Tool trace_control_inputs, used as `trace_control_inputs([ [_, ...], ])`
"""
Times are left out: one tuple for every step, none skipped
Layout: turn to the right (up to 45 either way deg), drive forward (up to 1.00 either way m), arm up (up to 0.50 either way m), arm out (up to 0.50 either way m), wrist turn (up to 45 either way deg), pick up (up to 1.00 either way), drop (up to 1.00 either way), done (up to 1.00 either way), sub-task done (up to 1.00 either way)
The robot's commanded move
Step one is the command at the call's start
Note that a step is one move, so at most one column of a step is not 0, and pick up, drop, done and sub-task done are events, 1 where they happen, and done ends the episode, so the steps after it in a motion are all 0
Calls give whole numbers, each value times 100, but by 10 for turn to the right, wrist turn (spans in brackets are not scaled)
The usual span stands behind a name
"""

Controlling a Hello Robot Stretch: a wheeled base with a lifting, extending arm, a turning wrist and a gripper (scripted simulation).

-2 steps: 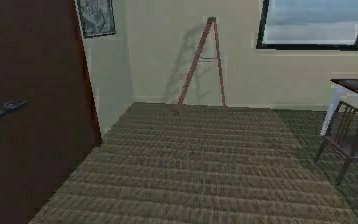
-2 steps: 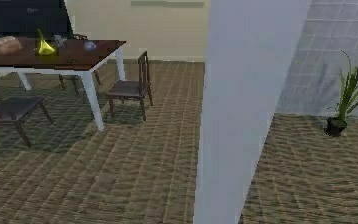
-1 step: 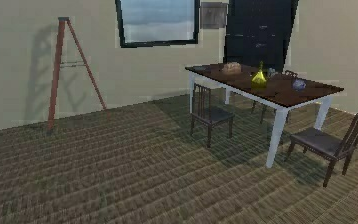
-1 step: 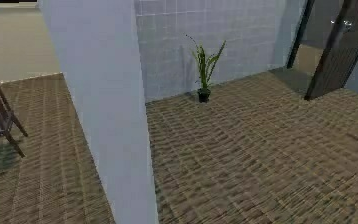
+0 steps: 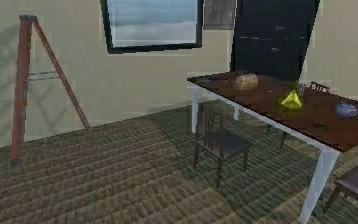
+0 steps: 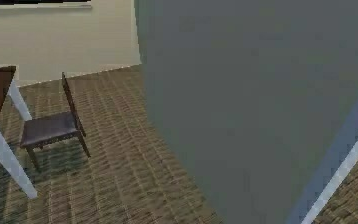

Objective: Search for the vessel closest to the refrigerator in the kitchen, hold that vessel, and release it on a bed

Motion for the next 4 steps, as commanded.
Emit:
trace_control_inputs([
  [450,0,0,0,0,0,0,0,0],
  [210,0,0,0,0,0,0,0,0],
  [0,100,0,0,0,0,0,0,0],
  [210,0,0,0,0,0,0,0,0],
])
